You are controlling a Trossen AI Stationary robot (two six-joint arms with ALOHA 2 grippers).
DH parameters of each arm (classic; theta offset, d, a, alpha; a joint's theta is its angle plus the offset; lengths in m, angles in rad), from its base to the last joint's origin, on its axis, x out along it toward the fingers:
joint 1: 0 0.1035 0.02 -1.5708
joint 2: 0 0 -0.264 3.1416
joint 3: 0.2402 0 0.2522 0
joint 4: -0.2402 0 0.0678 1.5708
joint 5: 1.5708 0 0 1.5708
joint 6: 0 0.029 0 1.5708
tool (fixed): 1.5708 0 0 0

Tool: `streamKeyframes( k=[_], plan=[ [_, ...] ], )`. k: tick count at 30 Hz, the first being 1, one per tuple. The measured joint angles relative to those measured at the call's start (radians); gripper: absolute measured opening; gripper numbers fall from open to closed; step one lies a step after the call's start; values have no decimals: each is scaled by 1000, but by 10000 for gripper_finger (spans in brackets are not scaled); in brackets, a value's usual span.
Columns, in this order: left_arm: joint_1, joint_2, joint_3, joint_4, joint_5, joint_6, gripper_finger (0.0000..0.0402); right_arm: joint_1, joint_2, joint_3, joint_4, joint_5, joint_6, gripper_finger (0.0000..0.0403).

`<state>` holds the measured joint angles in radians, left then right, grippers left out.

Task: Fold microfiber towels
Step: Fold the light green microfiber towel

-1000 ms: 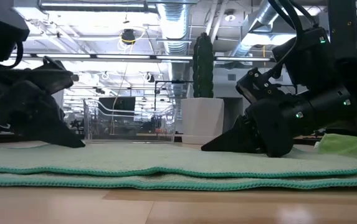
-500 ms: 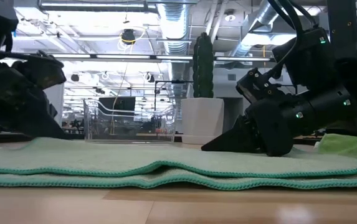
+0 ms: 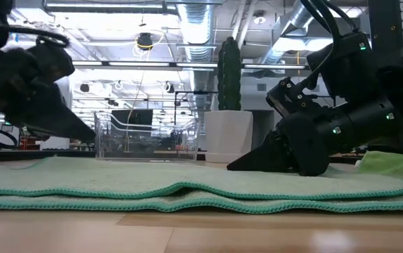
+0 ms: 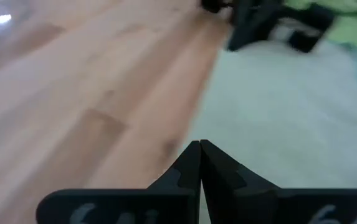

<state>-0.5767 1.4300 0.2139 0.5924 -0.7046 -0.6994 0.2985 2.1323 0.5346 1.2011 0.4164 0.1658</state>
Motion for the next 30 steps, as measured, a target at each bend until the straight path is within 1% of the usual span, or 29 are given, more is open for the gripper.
streamKeyframes(
  k=[2, 6, 9, 11, 13, 16, 21, 23, 26, 30],
  plan=[
    [-12, 58, 0, 48, 2, 1, 0, 0, 0, 0, 0, 0, 0, 19],
    [-29, 209, 7, 101, 2, -66, 0, 0, 0, 0, 1, 0, 0, 19],
    [-32, 307, 19, 165, -31, -118, 0, 0, 0, 0, 1, 0, 0, 13],
    [-32, 346, 21, 192, -46, -126, 0, 0, 0, 0, 3, 0, -1, 12],
    [-37, 362, 21, 207, -58, -122, 0, 7, -16, -5, -6, 1, -13, 14],
    [-51, 358, 21, 200, -58, -123, 0, 17, -77, -24, -5, 9, -41, 15],
    [-58, 341, 18, 189, -47, -124, 0, 42, -223, -111, -7, 68, -78, 11],
    [-59, 341, 18, 188, -48, -125, 0, 53, -259, -150, -8, 87, -73, 12],
    [-59, 341, 18, 186, -48, -127, 0, 70, -266, -195, -9, 86, -11, 12],
    [-60, 341, 19, 186, -54, -127, 0, 113, -205, -222, -11, 104, 74, 11]
  ],
)
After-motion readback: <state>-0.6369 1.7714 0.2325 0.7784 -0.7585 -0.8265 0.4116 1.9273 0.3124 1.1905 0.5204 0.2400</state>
